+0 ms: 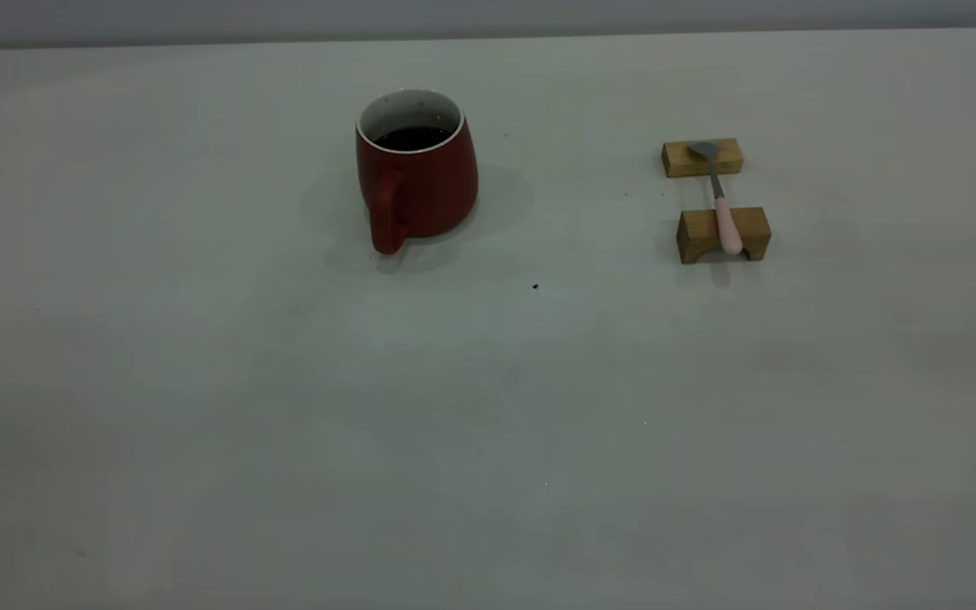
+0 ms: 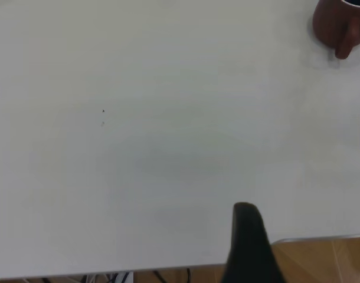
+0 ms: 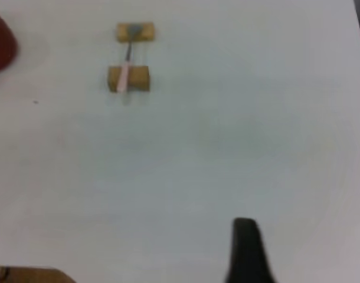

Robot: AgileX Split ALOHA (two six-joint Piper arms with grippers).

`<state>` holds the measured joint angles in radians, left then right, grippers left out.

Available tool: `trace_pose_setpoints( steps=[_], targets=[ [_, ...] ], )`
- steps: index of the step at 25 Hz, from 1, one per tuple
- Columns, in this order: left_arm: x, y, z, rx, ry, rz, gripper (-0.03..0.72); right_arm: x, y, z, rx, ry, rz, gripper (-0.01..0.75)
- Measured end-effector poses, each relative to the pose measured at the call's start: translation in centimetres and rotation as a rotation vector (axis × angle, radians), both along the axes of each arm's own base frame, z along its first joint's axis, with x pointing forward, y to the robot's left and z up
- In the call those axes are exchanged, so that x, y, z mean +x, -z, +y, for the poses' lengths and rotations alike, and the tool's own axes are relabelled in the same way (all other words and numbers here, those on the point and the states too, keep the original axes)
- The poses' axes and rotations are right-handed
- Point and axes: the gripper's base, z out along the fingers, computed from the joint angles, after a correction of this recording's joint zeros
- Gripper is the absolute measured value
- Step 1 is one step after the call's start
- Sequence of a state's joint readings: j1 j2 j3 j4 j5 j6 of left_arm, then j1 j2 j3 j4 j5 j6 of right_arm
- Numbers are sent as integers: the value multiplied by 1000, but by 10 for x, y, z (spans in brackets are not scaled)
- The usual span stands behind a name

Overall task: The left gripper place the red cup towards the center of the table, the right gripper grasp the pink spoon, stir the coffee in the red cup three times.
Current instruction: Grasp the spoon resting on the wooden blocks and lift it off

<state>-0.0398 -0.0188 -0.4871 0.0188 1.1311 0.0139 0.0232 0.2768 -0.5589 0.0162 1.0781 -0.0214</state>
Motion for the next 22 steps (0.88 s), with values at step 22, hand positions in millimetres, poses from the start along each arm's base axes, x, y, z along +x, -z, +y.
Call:
trace_pose_setpoints(
  steps=[22],
  targets=[
    [0,0,0,0,0,0,569,236,78,62,-16,-257,415,698]
  ],
)
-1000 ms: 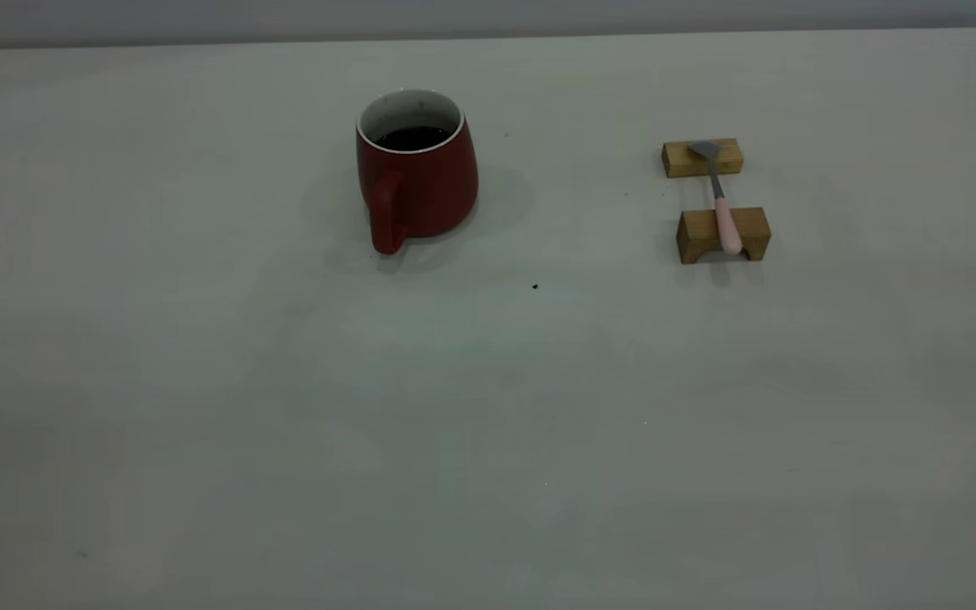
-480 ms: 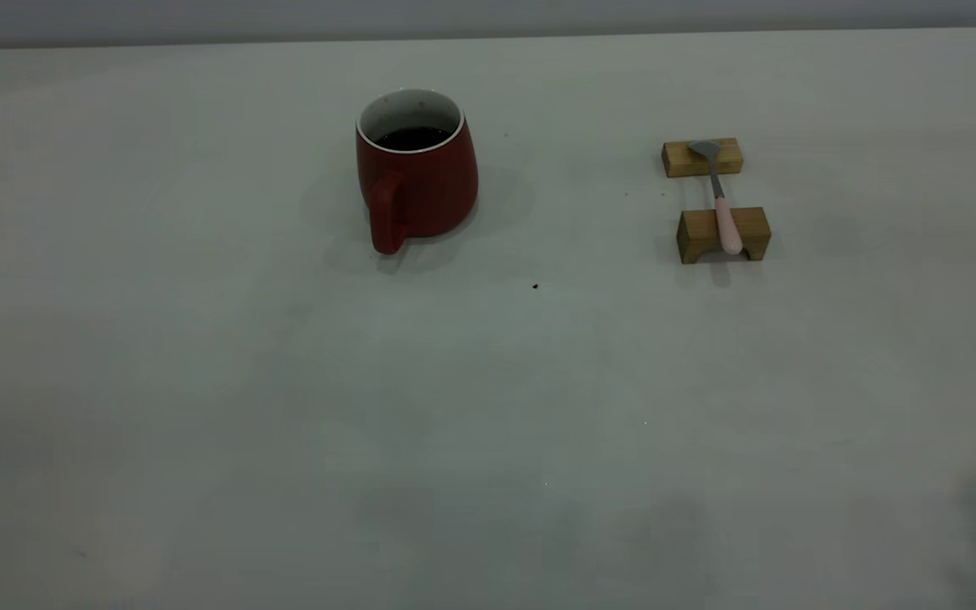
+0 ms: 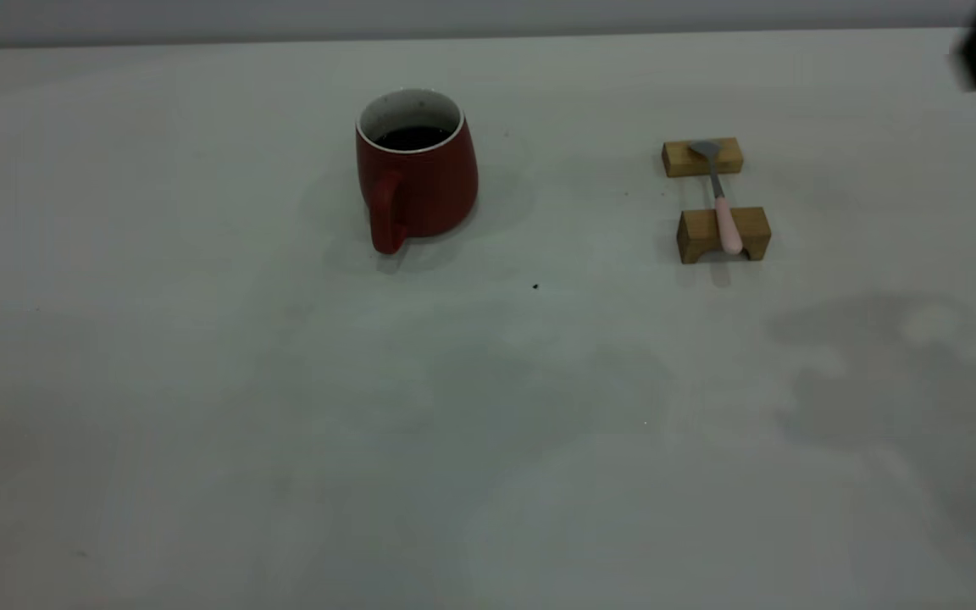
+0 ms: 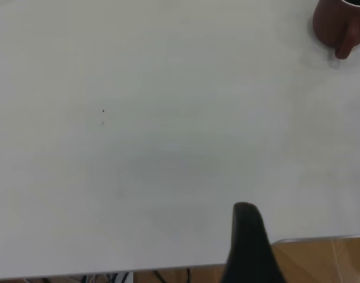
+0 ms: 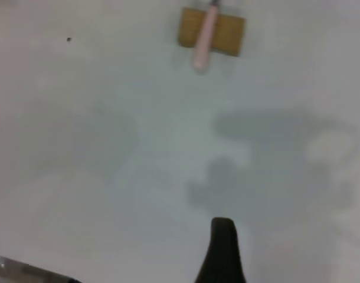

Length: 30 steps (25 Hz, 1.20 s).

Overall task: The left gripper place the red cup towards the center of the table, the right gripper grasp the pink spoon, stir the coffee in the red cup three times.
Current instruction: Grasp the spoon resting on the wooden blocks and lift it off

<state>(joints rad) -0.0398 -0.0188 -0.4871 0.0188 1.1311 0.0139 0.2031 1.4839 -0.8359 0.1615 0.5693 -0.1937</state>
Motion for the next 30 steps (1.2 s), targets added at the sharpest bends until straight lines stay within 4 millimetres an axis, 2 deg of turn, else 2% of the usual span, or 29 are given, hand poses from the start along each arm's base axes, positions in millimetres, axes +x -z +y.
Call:
trace_pose_setpoints(
  steps=[5,10,14,20,30],
  targets=[
    [0,0,0,0,0,0,569,35,38,34,-22,-77,80,692],
    [0,0,0,0,0,0,569,66,74,55,-32,-89,145,679],
    [0,0,0,0,0,0,569,86,100,62,-35,-69,188,672],
    [0,0,0,0,0,0,569,106,134,70,-31,-51,260,664],
    [0,0,0,0,0,0,569,128,167,79,-38,-55,331,659]
  ],
)
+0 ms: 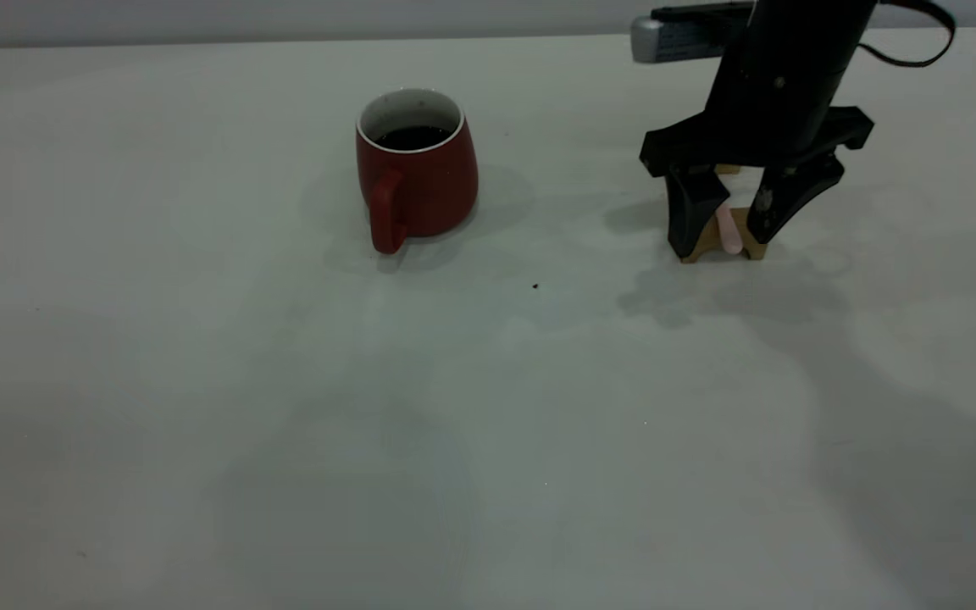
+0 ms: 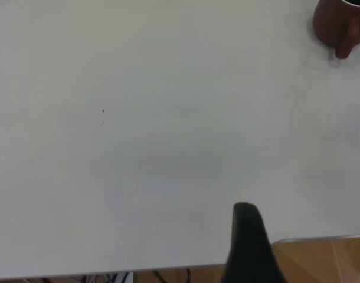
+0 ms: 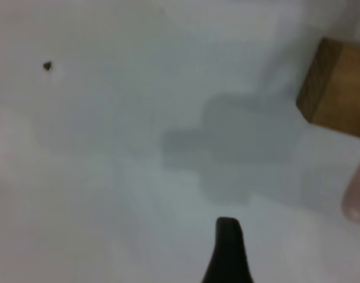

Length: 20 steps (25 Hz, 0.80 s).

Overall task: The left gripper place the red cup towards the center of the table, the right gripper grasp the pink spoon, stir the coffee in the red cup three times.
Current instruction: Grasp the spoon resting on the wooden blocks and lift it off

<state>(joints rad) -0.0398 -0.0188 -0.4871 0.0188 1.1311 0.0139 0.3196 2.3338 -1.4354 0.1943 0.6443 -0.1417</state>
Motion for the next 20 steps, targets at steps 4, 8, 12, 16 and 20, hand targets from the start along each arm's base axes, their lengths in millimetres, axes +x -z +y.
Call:
trace_pose_setpoints(
  steps=[4,8,12,16,20],
  targets=[
    [0,0,0,0,0,0,569,4,9,0,-15,9,7,655],
    [0,0,0,0,0,0,569,6,15,-2,-50,24,8,649],
    [0,0,0,0,0,0,569,7,17,-4,-65,22,2,641],
    [0,0,0,0,0,0,569,7,18,-4,-68,27,-5,625],
    [0,0,0,0,0,0,569,7,24,-5,-80,43,-3,601]
  ],
)
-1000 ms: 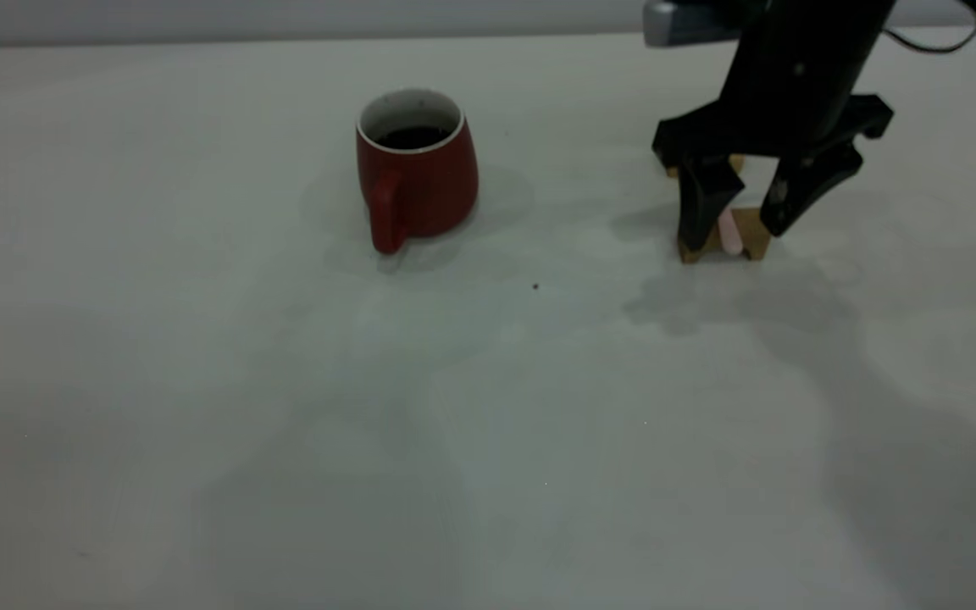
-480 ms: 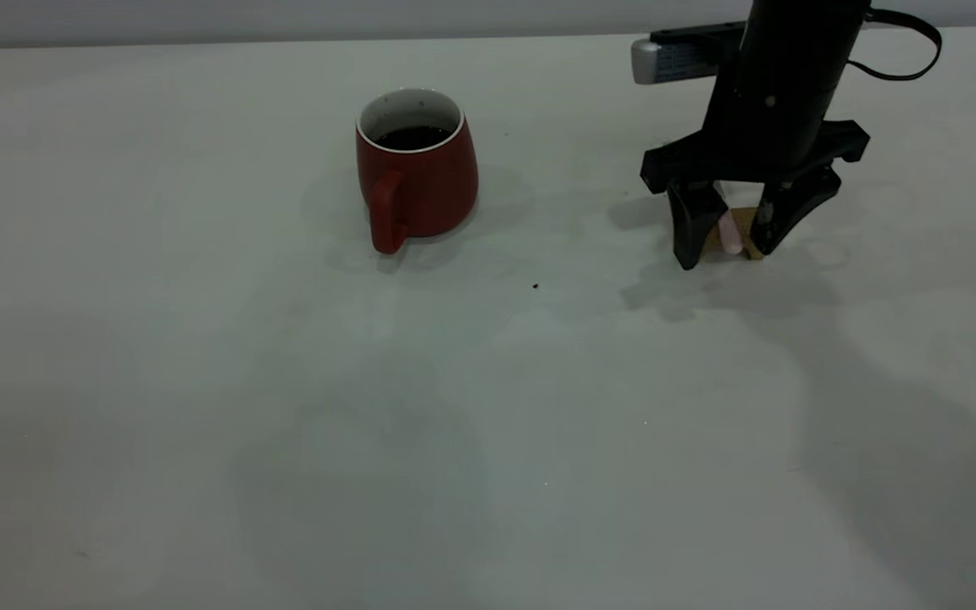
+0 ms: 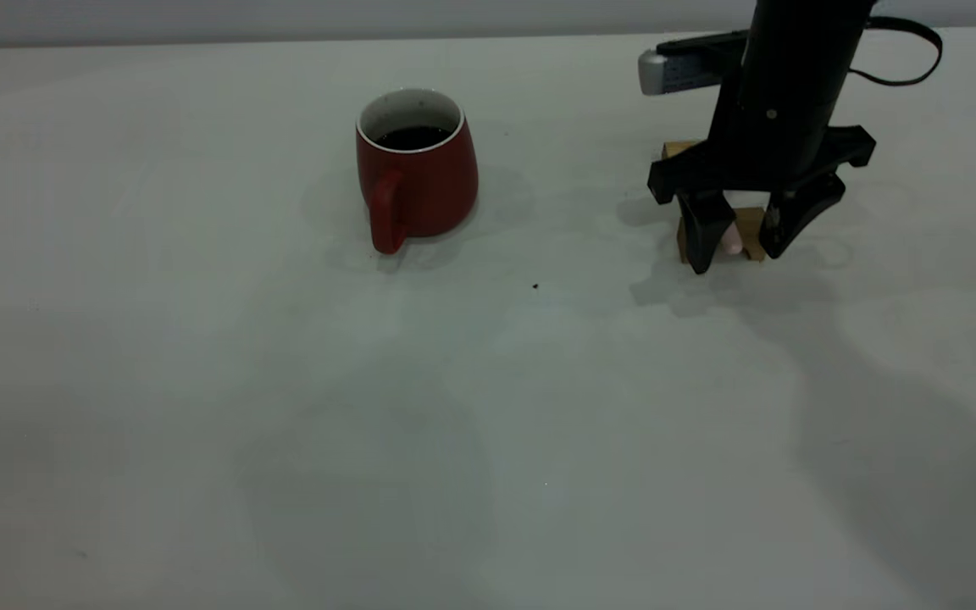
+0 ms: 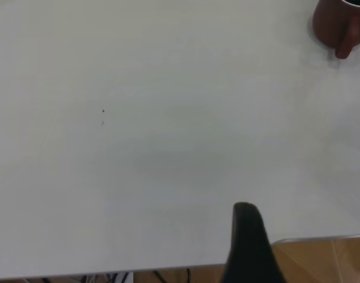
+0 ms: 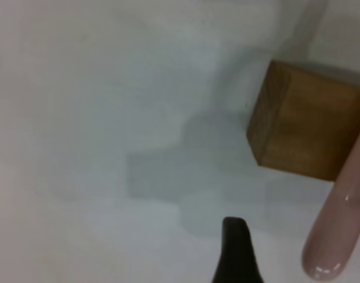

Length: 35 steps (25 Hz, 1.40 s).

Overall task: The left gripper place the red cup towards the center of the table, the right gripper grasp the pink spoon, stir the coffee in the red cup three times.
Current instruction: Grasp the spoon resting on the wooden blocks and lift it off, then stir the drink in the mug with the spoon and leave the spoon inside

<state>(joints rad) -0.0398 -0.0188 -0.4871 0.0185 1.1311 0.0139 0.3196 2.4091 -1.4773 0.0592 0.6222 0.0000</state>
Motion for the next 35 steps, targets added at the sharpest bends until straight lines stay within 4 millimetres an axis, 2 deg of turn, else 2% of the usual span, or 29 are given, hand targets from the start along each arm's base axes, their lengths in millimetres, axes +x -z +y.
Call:
trace_pose_setpoints(
  steps=[4,6,14,18,21,23,28,31,35],
  targets=[
    [0,0,0,0,0,0,569,1,1,-1,-14,-7,-5,532],
    [0,0,0,0,0,0,569,1,1,-1,-17,-5,-6,473],
    [0,0,0,0,0,0,569,0,1,-6,-70,13,0,152],
    [0,0,0,0,0,0,569,-3,-9,-12,-130,3,33,148],
    [0,0,0,0,0,0,569,-1,-32,-12,-129,9,13,148],
    [0,0,0,0,0,0,569,0,-57,-8,-77,47,-20,148],
    [0,0,0,0,0,0,569,-7,-114,14,218,257,0,148],
    [0,0,0,0,0,0,569,-13,-134,36,454,406,91,148],
    [0,0,0,0,0,0,569,-15,-148,62,728,590,216,148]
  ],
)
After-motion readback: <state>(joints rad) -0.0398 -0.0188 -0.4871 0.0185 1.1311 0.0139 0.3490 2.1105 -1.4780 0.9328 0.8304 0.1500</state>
